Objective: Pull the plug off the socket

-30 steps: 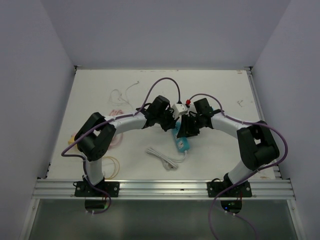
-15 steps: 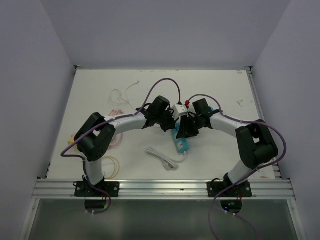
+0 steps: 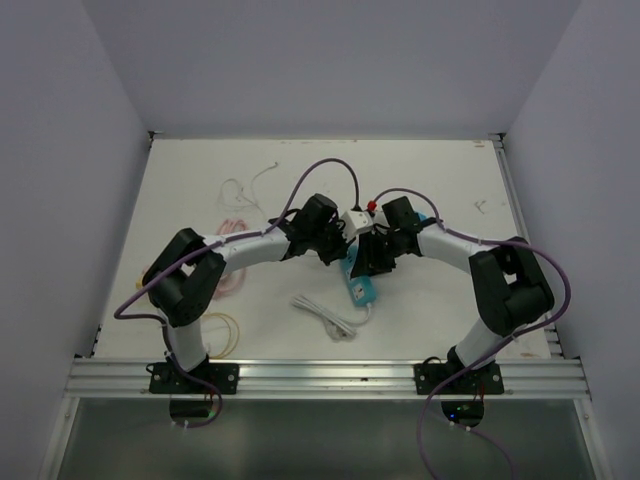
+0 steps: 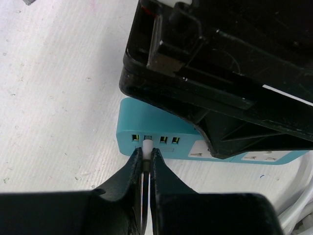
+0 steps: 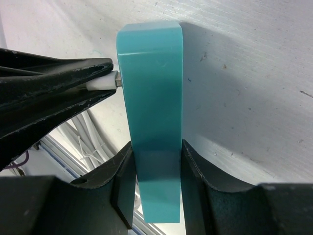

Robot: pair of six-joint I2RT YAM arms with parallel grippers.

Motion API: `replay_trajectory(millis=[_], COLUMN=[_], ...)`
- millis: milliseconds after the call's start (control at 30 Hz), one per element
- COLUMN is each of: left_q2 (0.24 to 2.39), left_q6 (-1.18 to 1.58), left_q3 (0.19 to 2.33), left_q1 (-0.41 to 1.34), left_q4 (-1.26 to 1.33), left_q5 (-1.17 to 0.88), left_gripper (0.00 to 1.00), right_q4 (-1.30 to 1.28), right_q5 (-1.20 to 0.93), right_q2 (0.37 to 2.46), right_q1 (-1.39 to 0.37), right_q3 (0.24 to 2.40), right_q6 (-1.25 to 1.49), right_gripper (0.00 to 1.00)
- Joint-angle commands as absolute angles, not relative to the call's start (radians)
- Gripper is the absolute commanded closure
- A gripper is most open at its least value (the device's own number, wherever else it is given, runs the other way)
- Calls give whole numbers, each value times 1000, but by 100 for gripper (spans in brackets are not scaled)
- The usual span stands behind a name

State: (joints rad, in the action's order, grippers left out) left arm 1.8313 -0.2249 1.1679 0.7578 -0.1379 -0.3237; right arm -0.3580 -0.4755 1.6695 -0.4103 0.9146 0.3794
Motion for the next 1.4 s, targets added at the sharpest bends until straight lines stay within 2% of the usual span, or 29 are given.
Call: replay_trajectory(millis=[0, 400, 633, 833, 1000, 1167, 1367], left_q2=[1710, 1668, 1637, 1776, 1984, 2172, 2301], left_q6=[-224, -216, -100, -25, 57, 146, 305], left_q3=[1169, 1146, 1117, 1310, 1572, 1860, 1951], left_q1=[758, 736, 658, 637, 609, 604, 604], left_q4=[-192, -213, -104, -66, -66, -80, 60], left_q5=[-356, -341, -285, -215, -190, -250, -351], left_gripper=[100, 100, 100, 100, 100, 100, 96], right_q4=[-494, -470, -417, -391, -371, -368, -345], right_q5=[-114, -132, -215, -232, -230, -232, -261], right_q2=[1738, 1749, 1637, 1557, 1473, 1428, 1416], right_q1=[-364, -348, -279, -233, -216, -206, -202], right_q3=[900, 885, 851, 821, 781, 759, 749], right_q6=[414, 414, 433, 466, 488, 497, 502], right_gripper=[100, 100, 100, 100, 100, 100, 100])
